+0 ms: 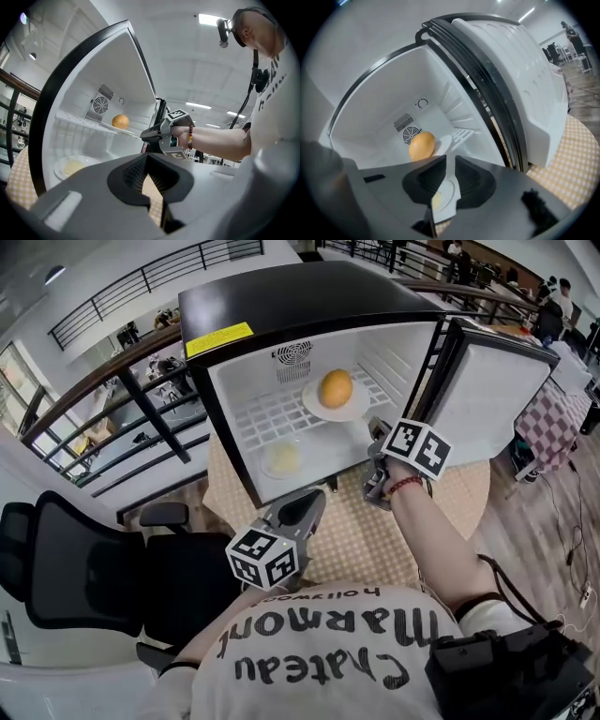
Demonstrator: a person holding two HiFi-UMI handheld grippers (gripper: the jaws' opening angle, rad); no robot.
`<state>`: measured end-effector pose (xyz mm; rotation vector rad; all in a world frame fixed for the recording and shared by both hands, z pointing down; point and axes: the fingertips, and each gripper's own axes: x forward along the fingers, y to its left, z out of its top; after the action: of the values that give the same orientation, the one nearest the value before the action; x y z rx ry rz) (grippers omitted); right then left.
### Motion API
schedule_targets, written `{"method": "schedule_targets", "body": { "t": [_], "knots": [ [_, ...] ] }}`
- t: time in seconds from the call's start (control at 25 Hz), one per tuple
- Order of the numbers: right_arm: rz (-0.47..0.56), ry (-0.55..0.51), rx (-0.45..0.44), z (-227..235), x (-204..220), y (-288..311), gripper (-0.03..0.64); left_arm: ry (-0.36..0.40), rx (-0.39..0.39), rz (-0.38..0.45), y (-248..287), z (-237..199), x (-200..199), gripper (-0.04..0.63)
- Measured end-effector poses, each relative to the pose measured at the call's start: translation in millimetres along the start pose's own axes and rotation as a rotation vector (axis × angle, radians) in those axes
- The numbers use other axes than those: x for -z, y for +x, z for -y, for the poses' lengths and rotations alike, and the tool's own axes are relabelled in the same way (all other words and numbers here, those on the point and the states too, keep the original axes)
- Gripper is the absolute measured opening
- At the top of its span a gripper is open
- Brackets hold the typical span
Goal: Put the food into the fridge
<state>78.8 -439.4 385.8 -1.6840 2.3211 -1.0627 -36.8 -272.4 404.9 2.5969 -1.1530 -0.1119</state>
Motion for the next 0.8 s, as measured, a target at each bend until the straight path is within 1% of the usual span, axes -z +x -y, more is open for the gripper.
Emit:
{"method": "schedule_targets", "body": {
  "t": [0.2, 0.32, 0.36, 0.48, 0.56, 0.64, 0.72, 0.8],
  "knots": [
    [-0.015, -0.036, -0.027, 11.9, 12.5, -26.1, 0.037, 0.001, 0.009, 0.001, 2.2, 25.1, 8.3, 0.0],
    [-0.017, -0.03, -0.041, 23.0, 18.7, -45.5, 0.029, -0.015, 0.007, 0.012, 4.5, 40.6, 10.4, 0.0],
    [-0.017, -0.02, -0.06, 25.7, 21.1, -52.4, 0.027, -0.025, 0.005, 0.018, 4.5, 45.3, 11.2, 0.0],
    [-0.008, 0.035, -0.153, 30.7, 27.5, -76.1, 0.017, -0.05, 0.014, 0.035, 4.7, 64.0, 15.8, 0.0],
    [-0.014, 0.041, -0.189, 35.8, 33.3, -93.4, 0.017, -0.066, 0.023, 0.046, 4.8, 78.4, 19.7, 0.0],
    [-0.039, -0.007, -0.192, 43.2, 41.5, -111.3, 0.017, -0.067, 0.024, 0.048, 5.2, 92.6, 24.5, 0.0],
    [-0.066, -0.07, -0.182, 52.2, 49.7, -129.6, 0.017, -0.055, 0.02, 0.036, 5.6, 107.4, 32.0, 0.0],
    [-0.079, -0.108, -0.186, 60.4, 57.4, -148.0, 0.017, -0.051, 0.017, 0.021, 4.5, 122.4, 42.3, 0.0]
  ]
}}
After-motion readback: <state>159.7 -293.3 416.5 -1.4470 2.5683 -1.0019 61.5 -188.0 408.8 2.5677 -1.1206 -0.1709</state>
